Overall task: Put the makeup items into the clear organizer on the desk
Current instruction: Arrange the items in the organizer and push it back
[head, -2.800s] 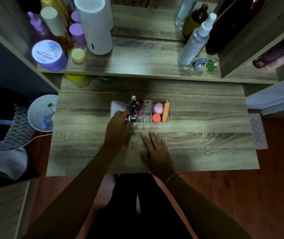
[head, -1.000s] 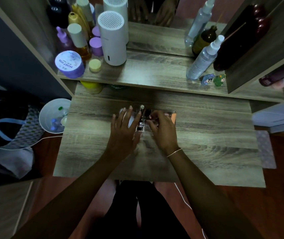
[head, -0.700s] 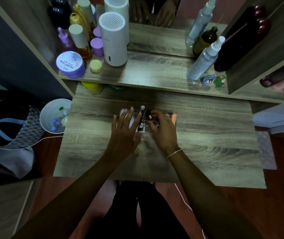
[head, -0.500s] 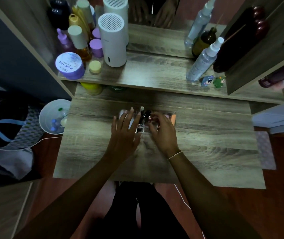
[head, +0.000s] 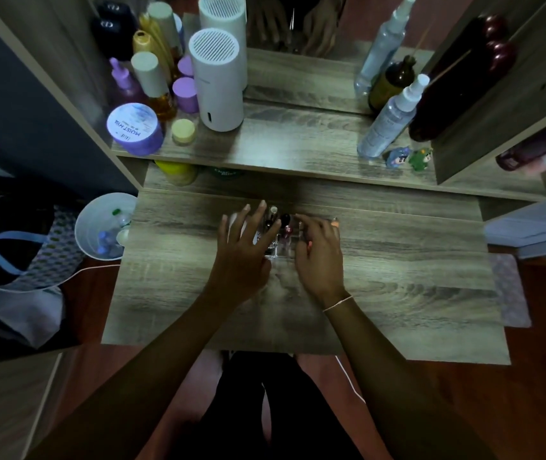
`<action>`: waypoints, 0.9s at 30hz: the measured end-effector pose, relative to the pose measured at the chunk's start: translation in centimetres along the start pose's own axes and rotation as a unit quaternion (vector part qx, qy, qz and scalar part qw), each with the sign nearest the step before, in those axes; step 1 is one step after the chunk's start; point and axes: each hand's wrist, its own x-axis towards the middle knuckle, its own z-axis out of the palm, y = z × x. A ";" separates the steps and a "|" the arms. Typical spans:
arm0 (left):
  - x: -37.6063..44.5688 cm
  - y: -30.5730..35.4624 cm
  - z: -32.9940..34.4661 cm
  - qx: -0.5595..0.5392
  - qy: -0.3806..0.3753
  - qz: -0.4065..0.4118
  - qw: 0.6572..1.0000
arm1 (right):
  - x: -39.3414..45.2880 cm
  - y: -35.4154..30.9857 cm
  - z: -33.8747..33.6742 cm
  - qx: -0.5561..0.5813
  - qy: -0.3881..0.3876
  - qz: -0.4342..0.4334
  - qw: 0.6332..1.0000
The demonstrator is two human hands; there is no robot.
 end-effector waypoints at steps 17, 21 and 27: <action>-0.8 -0.3 -0.2 -0.009 -0.015 0.019 1.000 | -0.5 1.1 0.1 -0.006 0.003 0.015 1.000; -0.8 -0.2 -0.2 -0.006 -0.024 0.022 0.999 | -0.5 1.2 0.0 -0.003 -0.002 0.019 1.000; -0.9 -0.4 0.2 0.006 -0.034 0.034 0.999 | -0.6 1.3 -0.1 0.001 -0.008 0.023 1.000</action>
